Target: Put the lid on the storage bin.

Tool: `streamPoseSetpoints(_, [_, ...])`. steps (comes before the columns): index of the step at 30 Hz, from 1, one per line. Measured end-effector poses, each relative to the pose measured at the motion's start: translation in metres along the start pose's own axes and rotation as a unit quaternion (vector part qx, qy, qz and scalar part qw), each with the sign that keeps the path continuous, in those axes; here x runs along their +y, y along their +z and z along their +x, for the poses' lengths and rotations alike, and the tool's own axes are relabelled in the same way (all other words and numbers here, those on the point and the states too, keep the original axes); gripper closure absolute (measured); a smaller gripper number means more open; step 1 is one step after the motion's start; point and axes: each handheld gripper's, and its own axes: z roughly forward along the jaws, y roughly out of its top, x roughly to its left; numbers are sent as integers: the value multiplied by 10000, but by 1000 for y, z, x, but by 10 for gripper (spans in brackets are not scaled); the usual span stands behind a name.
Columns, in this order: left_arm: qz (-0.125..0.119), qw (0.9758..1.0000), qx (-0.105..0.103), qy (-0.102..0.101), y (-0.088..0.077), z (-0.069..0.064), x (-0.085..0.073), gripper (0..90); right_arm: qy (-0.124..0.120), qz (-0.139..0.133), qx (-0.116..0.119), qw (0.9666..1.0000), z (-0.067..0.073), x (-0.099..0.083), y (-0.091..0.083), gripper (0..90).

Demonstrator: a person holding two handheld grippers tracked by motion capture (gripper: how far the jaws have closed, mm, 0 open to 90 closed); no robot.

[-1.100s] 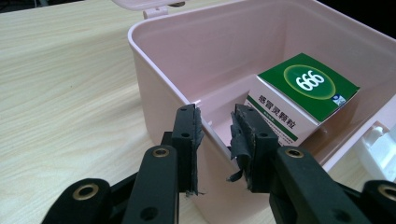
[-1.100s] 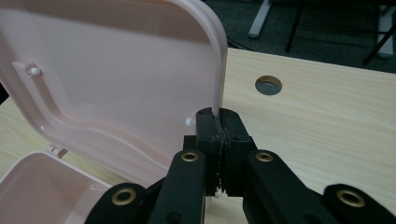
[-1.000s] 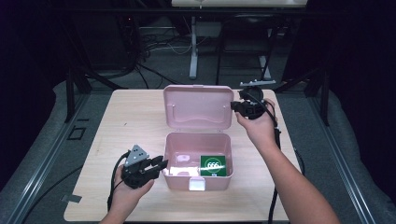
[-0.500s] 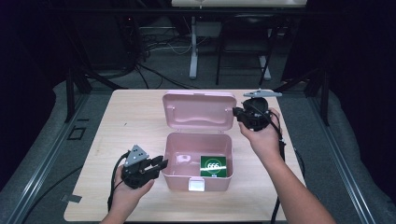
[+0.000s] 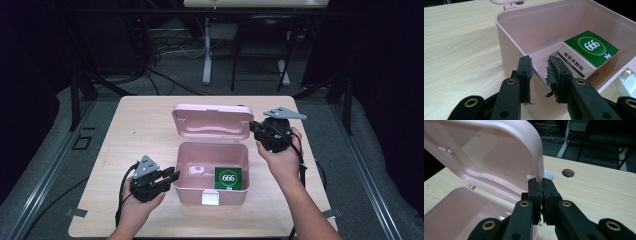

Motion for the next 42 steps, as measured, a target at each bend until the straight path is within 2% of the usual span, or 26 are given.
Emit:
streamPoseSetpoints(4, [3,10000,-3,0,0,0,0,716,-23,-140,-18,9999,3,-7,-4,865])
streamPoseSetpoints(10, [0,10000,-9,-13,0,0,0,716,-84,-179,-37,9998,7,-16,-11,863])
streamPoseSetpoints(20, [-3,10000,-58,-67,-1,1,-1,709,113,-424,85,9990,8,-30,-16,857])
streamPoseSetpoints(24, [52,9999,-84,-61,-1,2,0,688,122,-388,139,9991,8,-31,-18,855])
streamPoseSetpoints(27, [-38,9999,-81,-80,-2,2,2,664,96,-383,138,9991,7,-32,-18,854])
streamPoseSetpoints(34, [-401,9992,44,-83,-16,8,23,609,103,-405,148,9990,8,-34,-19,848])
streamPoseSetpoints(42, [-705,9968,354,129,-28,11,59,600,120,-386,251,9989,7,-37,-17,799])
